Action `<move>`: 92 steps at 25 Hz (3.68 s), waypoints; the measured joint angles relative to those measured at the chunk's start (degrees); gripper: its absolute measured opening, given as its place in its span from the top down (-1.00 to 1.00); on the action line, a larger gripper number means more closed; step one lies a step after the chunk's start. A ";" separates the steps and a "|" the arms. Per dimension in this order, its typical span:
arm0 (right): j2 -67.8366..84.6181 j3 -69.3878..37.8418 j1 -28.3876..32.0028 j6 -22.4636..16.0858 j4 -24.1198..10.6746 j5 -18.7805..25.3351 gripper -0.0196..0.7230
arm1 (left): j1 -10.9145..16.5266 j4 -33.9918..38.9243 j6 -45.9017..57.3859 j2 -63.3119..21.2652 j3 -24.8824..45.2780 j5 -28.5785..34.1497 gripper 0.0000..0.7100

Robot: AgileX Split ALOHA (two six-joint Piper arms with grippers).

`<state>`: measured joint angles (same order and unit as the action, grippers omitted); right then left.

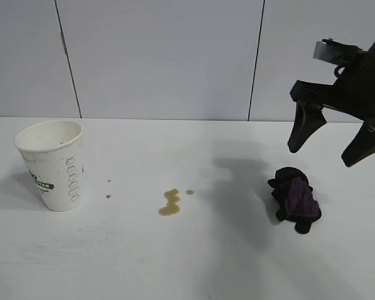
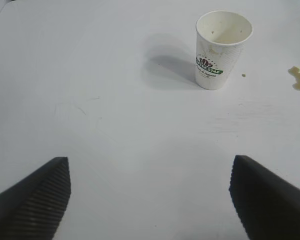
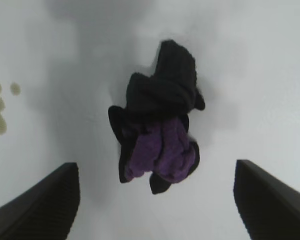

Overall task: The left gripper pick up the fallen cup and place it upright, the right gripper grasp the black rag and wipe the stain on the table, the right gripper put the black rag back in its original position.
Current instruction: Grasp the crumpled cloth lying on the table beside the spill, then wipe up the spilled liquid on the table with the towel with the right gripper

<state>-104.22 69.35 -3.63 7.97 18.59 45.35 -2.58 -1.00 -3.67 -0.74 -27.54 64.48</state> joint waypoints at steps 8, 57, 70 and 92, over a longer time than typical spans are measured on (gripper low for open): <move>-7.53 4.25 -4.94 -4.81 -6.95 1.33 -0.61 | 0.00 0.00 0.00 0.00 0.00 0.00 -0.75; -19.96 17.34 -34.92 -9.69 -6.82 -16.02 0.75 | 0.00 0.00 0.06 0.00 0.00 0.00 -0.75; -21.95 17.72 -29.84 -14.05 -18.15 -12.38 0.75 | 0.00 0.00 0.06 0.00 0.00 0.00 -0.74; -20.66 18.07 -27.50 -0.34 9.02 -4.52 0.75 | 0.00 0.00 0.06 0.00 0.00 0.00 -0.74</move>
<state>-124.87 87.42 -31.12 7.63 27.61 40.83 -2.58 -1.00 -3.61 -0.74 -27.54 64.48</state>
